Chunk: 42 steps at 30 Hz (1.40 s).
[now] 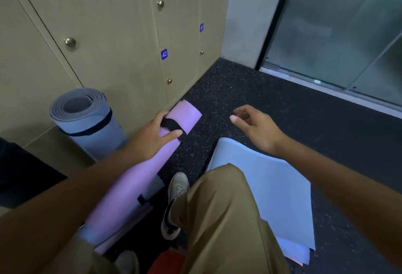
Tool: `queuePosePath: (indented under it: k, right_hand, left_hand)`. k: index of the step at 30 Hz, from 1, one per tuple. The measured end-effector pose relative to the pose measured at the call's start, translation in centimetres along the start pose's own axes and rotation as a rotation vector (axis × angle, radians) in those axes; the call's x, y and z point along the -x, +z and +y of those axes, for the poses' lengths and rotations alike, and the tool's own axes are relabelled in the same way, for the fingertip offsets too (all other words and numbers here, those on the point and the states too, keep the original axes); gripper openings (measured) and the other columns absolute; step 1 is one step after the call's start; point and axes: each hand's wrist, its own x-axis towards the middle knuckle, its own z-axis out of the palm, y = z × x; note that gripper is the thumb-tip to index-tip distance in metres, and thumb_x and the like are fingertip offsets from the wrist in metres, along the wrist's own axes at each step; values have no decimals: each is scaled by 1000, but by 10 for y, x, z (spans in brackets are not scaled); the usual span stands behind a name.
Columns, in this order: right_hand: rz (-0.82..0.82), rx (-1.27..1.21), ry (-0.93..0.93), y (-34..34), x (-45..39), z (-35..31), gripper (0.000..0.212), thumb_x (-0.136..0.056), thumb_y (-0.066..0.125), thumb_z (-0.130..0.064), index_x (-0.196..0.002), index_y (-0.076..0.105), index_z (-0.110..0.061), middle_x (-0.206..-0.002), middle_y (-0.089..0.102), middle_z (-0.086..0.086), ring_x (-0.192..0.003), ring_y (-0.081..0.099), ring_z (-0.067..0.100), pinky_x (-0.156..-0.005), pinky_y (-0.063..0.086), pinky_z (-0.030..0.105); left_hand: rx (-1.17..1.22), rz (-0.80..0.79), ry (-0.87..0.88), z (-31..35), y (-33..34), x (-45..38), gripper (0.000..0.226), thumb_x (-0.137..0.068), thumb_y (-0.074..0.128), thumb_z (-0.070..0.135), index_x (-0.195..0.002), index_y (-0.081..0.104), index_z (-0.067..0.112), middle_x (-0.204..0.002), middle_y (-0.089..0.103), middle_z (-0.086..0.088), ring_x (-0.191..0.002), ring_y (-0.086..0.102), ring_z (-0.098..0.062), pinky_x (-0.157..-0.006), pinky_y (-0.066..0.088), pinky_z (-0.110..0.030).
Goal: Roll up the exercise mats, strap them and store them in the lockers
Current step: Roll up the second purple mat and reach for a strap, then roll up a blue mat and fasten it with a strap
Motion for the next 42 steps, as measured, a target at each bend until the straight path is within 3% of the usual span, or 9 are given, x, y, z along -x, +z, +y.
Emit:
queuePosePath:
  k: [5,11,16,19,25,29,32,36,42]
  right_hand:
    - [-118,81,142,51,-38,62,41,-101,59,-41,-134,57,-17,-131,63,3,-112,59,18,-91,48,31]
    - [-237,143,269,125,-77,135,38,-101,60,-39,-133,58,-19,-129,64,4,-105,57,17,-79,46,28]
    - [-324,166,360,178,-101,186,37,-101,60,-38,-132,57,-18,-128,64,7,-99,56,19,-79,46,29]
    - [-371,161,402,203,-111,210,36,-101,60,-37,-132,58,-18,-128,64,8,-97,59,21,-76,47,29]
    - [-458,243,417,244,-127,247,38,-103,56,-37,-136,54,-18,-134,59,9,-109,60,26,-83,49,31]
    - [-559,363,397,273,-133,263,47,-105,52,-37,-150,41,-28,-145,43,13,-118,56,31,-91,49,37]
    - [-651,485,383,295,-130,273,59,-104,50,-44,-158,26,-37,-164,18,16,-146,29,41,-110,41,51]
    - [-743,667,410,318,-119,281,65,-105,43,-53,-161,14,-40,-169,-13,14,-154,4,40,-113,38,54]
    - [-704,782,396,332,-106,281,58,-107,44,-40,-159,21,-27,-165,-13,27,-154,0,43,-106,47,48]
  left_hand:
    - [-98,-155,-136,-85,21,-8,109,-65,55,89,-148,40,20,-147,53,-8,-131,52,-27,-106,41,-42]
    - [-301,-234,-259,-180,60,-35,79,-87,67,65,-147,38,22,-138,57,-14,-119,58,-34,-97,49,-45]
    - [-527,-312,-343,-220,98,-66,86,-88,61,70,-153,28,24,-141,50,-16,-120,59,-38,-94,51,-44]
    - [-602,-322,-340,-238,120,-70,78,-89,62,66,-145,34,20,-133,53,-16,-112,60,-36,-89,53,-44]
    - [-494,-238,-370,-257,142,-66,91,-87,66,65,-155,30,16,-149,43,-15,-130,46,-38,-101,46,-49]
    - [-423,-167,-325,-247,142,-68,88,-84,72,62,-153,38,18,-153,42,-10,-130,48,-37,-101,45,-49]
    - [-364,-119,-314,-238,137,-74,72,-91,69,49,-150,45,16,-151,44,-11,-128,49,-37,-98,45,-47]
    - [-345,-109,-278,-228,131,-77,61,-92,67,45,-144,49,17,-145,48,-10,-124,53,-35,-95,49,-49]
    - [-305,-149,-225,-216,135,-79,53,-95,65,38,-142,51,17,-141,50,-7,-126,50,-31,-98,45,-45]
